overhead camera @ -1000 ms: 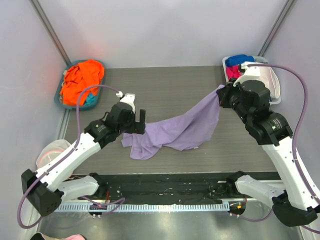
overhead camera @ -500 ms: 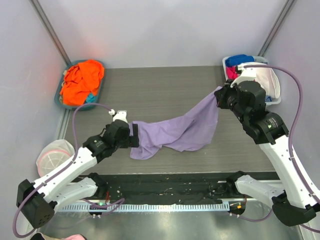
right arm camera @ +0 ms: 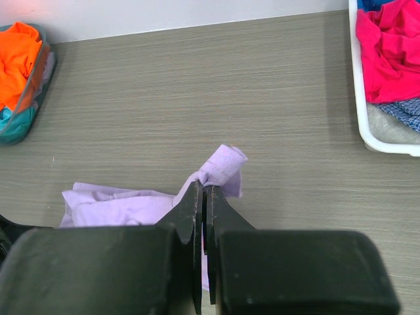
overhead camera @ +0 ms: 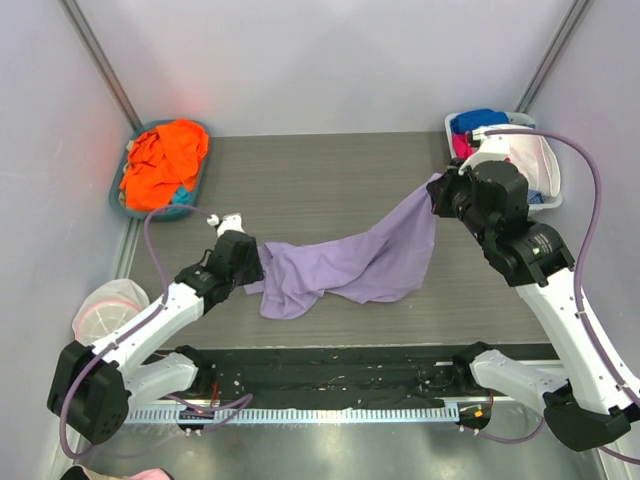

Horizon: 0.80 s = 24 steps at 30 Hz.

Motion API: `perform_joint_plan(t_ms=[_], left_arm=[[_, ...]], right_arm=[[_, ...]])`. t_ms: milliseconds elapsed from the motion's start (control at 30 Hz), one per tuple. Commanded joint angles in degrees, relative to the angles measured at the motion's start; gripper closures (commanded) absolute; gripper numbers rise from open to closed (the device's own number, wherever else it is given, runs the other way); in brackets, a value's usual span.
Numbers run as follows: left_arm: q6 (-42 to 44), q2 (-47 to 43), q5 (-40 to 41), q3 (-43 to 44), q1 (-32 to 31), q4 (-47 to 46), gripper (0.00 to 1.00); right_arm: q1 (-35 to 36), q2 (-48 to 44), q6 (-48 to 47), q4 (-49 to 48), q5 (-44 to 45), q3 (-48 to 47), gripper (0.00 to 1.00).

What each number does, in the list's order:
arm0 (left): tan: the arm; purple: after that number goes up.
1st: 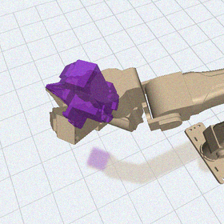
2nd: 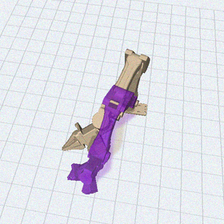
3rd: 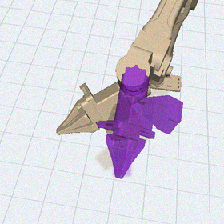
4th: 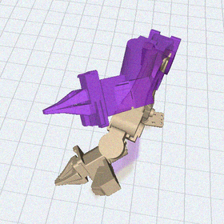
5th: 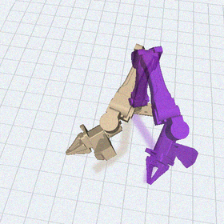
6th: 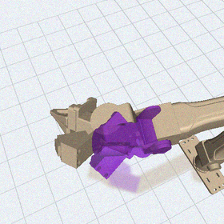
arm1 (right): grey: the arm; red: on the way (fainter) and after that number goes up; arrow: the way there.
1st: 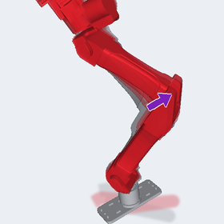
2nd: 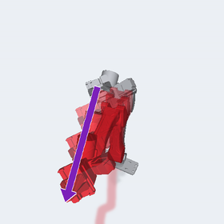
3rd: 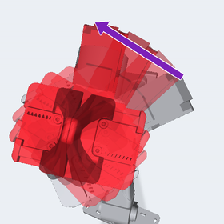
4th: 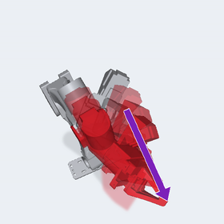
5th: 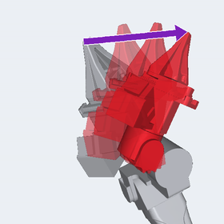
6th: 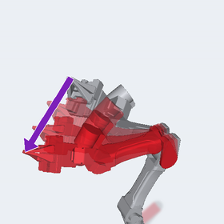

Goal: Fold and stack the t-shirts
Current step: Flatten the tshirt out

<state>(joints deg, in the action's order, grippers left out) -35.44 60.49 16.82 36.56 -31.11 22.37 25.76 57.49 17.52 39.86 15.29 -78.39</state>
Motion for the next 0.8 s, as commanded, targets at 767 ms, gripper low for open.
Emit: perform_joint_plan(t_ms=[767], left_arm=[[-0.51,13.34,-6.89,0.88,2.98,-15.43,0.66]], right_arm=[[-0.18,0.86,-0.38,-3.65,-0.79,0.08,0.99]])
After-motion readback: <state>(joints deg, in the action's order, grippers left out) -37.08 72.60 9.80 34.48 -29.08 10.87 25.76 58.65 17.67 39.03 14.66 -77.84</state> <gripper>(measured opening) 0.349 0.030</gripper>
